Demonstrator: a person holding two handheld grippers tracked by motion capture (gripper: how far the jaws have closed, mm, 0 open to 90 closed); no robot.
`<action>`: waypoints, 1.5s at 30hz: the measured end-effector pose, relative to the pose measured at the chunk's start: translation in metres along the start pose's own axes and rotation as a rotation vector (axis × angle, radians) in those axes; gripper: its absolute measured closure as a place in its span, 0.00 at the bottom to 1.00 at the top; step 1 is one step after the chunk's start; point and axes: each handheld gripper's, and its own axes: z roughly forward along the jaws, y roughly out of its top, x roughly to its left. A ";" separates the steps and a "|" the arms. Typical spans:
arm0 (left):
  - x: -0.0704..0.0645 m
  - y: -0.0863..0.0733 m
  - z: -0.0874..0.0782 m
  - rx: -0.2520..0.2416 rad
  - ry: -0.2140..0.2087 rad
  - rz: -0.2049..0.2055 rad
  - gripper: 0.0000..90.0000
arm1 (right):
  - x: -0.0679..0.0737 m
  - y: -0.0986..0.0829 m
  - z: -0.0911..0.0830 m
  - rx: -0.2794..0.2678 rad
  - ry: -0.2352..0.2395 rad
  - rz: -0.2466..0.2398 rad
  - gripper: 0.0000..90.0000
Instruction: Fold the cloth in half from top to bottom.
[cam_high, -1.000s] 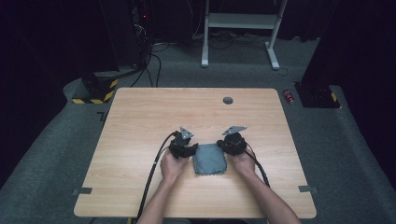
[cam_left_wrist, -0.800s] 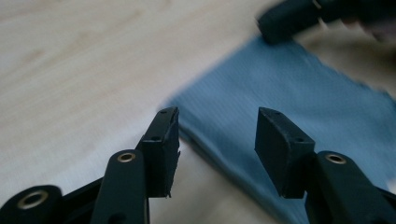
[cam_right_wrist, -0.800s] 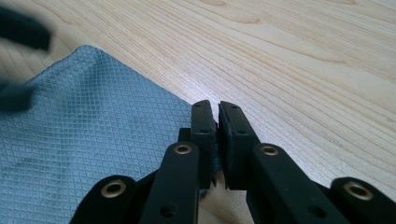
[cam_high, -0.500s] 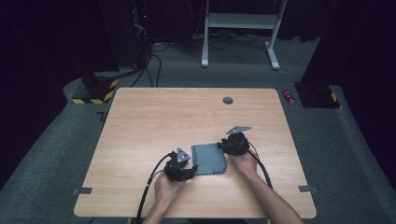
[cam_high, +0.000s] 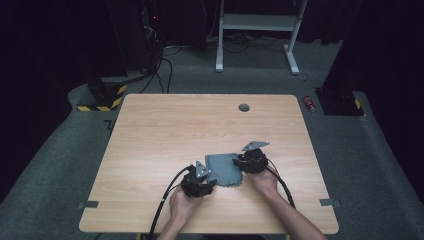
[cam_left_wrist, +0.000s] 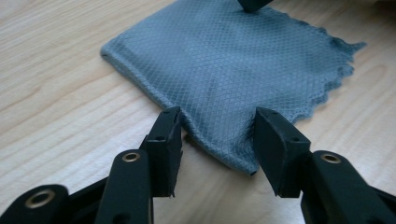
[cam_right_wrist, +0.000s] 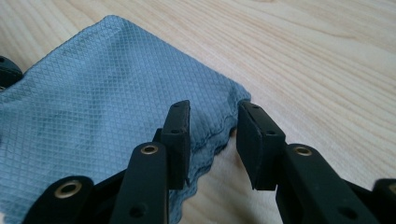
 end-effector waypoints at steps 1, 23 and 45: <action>0.002 0.000 0.000 -0.001 0.001 -0.003 0.59 | 0.000 0.001 0.001 -0.001 -0.003 0.000 0.72; 0.032 -0.007 -0.013 -0.092 -0.029 -0.131 0.53 | -0.002 0.009 -0.004 -0.041 -0.025 0.032 0.69; 0.059 -0.027 -0.039 -0.137 -0.004 -0.200 0.49 | -0.014 -0.024 -0.049 -0.109 -0.046 0.079 0.68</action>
